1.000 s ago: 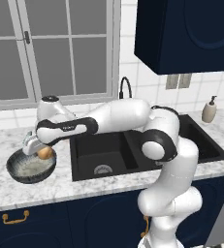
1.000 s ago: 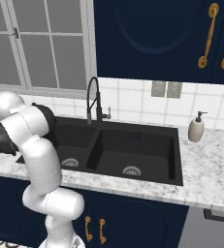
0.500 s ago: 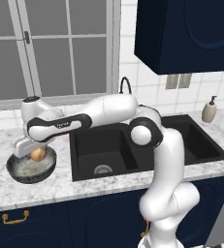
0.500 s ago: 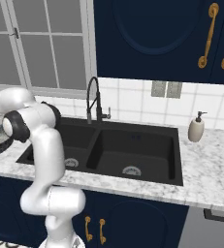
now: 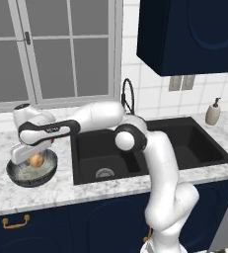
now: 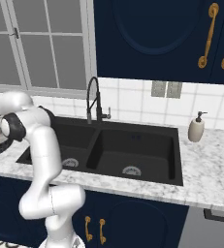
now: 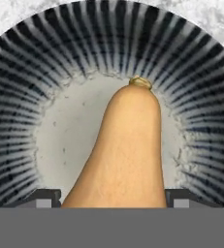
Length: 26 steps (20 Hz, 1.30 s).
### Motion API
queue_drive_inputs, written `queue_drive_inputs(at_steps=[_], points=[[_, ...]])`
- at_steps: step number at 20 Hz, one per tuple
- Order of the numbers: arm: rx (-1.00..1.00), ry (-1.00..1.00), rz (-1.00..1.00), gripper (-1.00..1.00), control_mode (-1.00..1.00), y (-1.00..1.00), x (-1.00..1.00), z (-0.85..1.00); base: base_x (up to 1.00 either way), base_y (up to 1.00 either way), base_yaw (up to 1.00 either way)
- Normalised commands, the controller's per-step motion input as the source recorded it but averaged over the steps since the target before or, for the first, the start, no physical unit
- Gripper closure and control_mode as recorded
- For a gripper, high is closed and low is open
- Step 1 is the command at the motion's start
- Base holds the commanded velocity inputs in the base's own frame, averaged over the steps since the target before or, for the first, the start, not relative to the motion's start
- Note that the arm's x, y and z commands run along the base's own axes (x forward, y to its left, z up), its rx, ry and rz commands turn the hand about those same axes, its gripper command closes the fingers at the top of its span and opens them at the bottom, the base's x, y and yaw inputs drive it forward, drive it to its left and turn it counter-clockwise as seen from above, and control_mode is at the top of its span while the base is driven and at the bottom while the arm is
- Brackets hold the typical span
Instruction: Pick the squash from the sink and place it in the bowl. Then pick the bowl and place it in the microwave. Then close the microwave door and press the start button.
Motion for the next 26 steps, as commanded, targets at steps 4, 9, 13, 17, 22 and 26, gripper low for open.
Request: queue_drive_inputs(at_steps=[4, 9, 13, 17, 22, 26], points=[[0.0, 0.11, 0.0, 1.0, -1.0, 0.05, 0.11, -0.45, 0.0, 0.0, 0.0], [0.0, 0.11, 0.0, 1.0, -1.0, 0.01, 0.08, -0.42, 0.0, 0.0, 0.0], [0.0, 0.08, 0.0, 1.0, -1.0, 0.06, 0.15, -0.26, 0.0, 0.0, 0.0], [0.0, 0.02, 0.0, 1.0, -1.0, 0.15, 0.08, -0.01, 0.0, 0.0, 0.0], [0.0, -0.03, 0.0, -1.0, -1.0, 0.12, 0.0, 0.07, 0.0, 0.0, 0.0], [0.0, -0.1, 0.0, -1.0, -1.0, 0.01, -0.01, 0.1, 0.0, 0.0, 0.0]])
